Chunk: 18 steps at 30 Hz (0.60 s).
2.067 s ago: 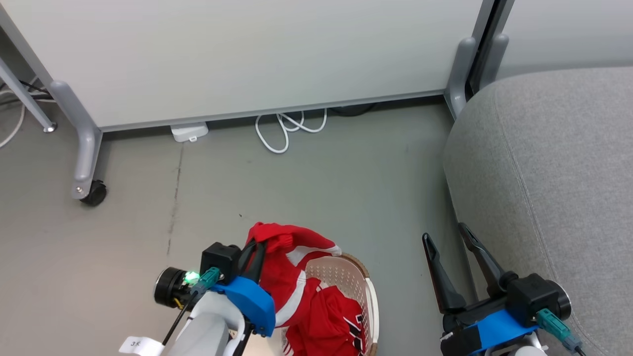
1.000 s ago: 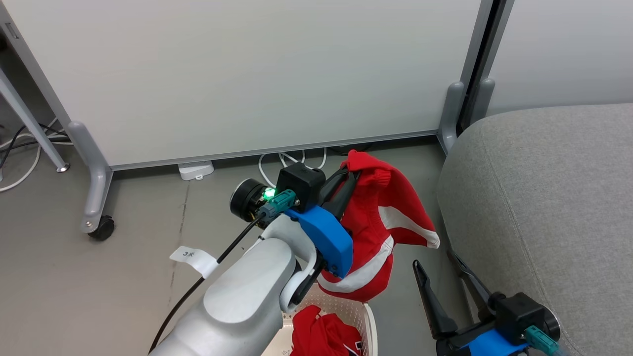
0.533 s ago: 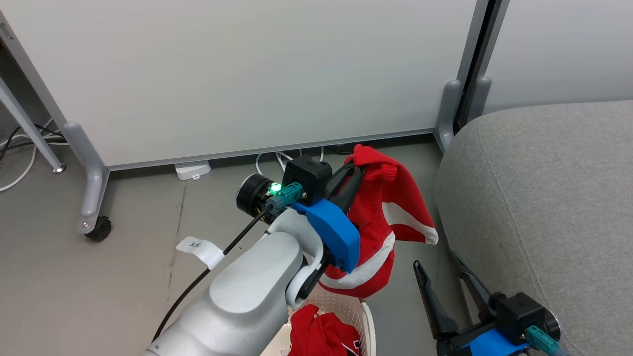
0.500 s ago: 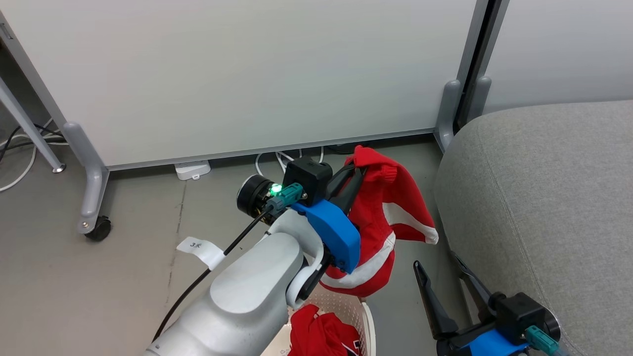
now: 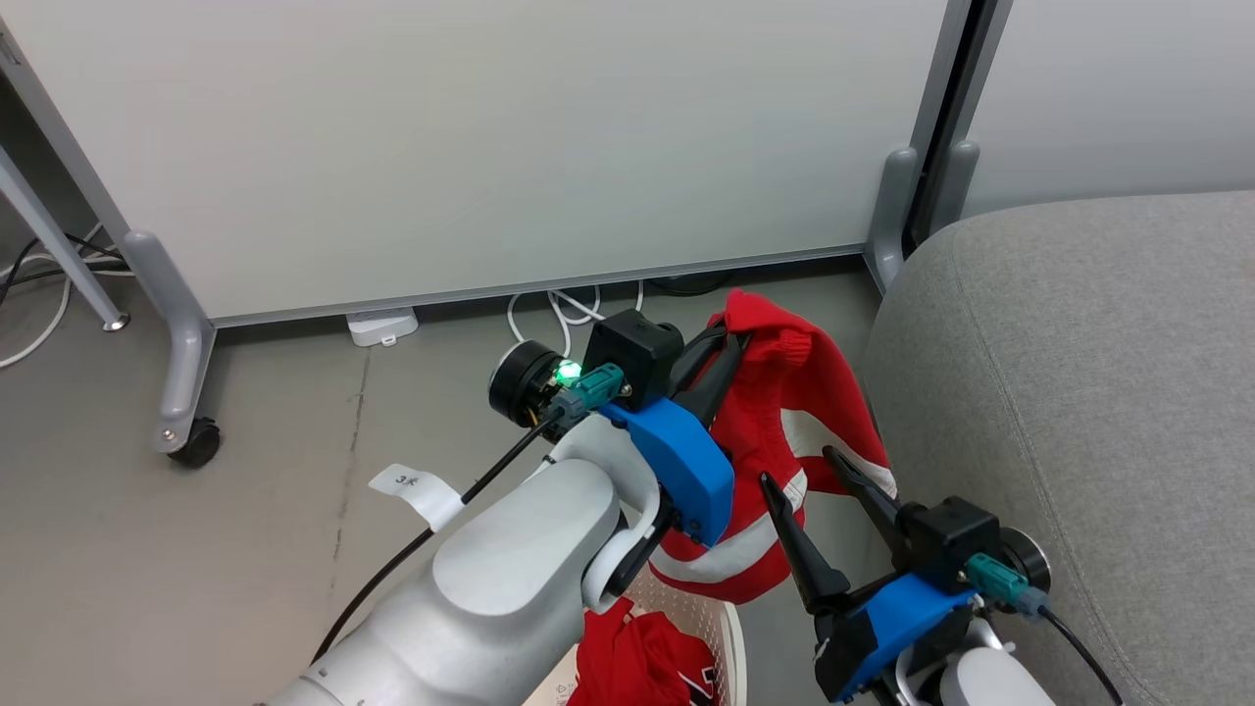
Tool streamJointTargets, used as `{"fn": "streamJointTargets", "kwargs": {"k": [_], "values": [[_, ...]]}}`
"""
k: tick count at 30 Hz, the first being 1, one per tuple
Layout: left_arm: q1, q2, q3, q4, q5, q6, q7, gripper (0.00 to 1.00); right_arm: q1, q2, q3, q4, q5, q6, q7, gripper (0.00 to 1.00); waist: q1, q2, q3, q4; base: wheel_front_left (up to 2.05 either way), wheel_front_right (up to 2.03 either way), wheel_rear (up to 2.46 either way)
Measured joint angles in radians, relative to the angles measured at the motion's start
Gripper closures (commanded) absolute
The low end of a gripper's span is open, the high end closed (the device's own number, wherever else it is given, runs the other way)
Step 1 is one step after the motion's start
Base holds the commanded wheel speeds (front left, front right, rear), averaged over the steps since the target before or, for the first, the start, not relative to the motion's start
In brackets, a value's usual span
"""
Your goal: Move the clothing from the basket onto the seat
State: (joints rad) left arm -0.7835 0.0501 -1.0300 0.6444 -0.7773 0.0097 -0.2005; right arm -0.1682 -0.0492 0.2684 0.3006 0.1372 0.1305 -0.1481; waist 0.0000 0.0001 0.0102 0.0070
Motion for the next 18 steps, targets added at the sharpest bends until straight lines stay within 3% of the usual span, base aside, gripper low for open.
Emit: {"fn": "streamJointTargets", "kwargs": {"k": [18], "values": [[-0.039, 0.000, -0.090, -0.007, -0.063, 0.009, -0.022, 1.00, -0.224, 0.000, 0.101, 0.260, 0.086, 0.000, 0.040, 0.00, 0.0001, 0.0000, 0.022, 0.019, 0.00, 0.00, 0.00]]}}
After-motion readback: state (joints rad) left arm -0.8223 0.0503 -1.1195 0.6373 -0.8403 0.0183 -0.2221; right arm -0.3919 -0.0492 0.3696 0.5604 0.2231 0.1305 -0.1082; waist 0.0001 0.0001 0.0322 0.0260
